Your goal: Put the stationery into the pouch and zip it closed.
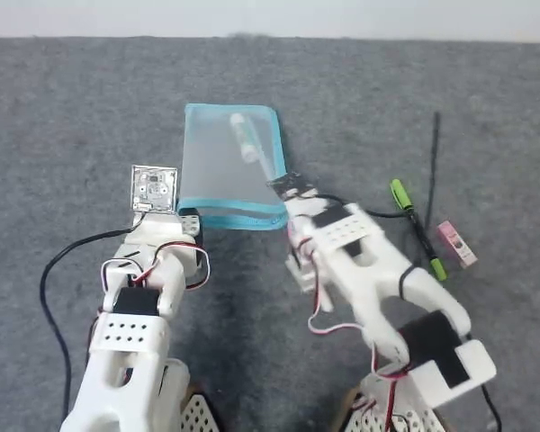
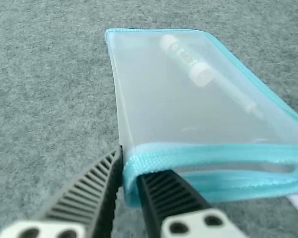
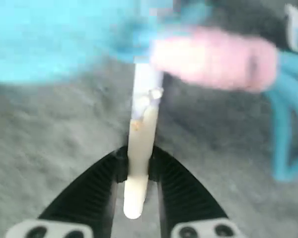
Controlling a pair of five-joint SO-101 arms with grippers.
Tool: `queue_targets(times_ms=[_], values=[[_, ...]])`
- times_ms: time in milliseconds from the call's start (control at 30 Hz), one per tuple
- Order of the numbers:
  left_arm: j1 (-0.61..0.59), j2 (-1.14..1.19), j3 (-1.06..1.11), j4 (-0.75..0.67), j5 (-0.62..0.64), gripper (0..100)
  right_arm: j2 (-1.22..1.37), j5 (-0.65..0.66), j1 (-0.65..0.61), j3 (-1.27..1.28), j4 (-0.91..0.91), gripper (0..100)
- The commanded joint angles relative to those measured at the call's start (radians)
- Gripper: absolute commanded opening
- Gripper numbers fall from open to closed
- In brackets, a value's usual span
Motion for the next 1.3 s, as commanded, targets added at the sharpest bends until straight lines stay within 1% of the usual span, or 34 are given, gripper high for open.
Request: queue_targets(times_ms=[0,100,300,433,533,667,800,1033,1133,1267], values=[[-0.011,-0.020,-0.038,-0.032,-0.005,1,-0.085,0.080,0.114,-0.034,0.090,0.7],[-0.011,-0.020,-0.038,-0.032,-0.005,1,-0.183,0.161,0.209,-0.035,0.166,0.7],[-0.011,-0.020,-0.038,-0.032,-0.005,1,-0.481,0.370,0.400,-0.041,0.337,0.7],[-0.011,-0.020,-0.036,-0.032,-0.005,1,-0.618,0.509,0.578,-0.041,0.380,0.7],[-0.011,-0.020,-0.036,-0.031,-0.005,1,-0.630,0.595,0.710,-0.043,0.371,0.7],[-0.011,-0.015,-0.035,-0.031,-0.005,1,-0.559,0.661,0.825,-0.089,0.331,0.7],[-0.011,-0.015,-0.035,-0.029,-0.005,1,-0.403,0.666,0.877,-0.201,0.295,0.7],[-0.011,-0.020,-0.019,-0.032,-0.005,1,-0.018,0.672,0.900,-0.525,0.288,0.7],[-0.011,-0.020,-0.019,-0.032,-0.005,1,0.127,0.740,0.900,-0.617,0.288,0.8],[-0.011,-0.020,-0.019,-0.032,-0.005,1,0.260,0.786,0.911,-0.675,0.286,0.9]])
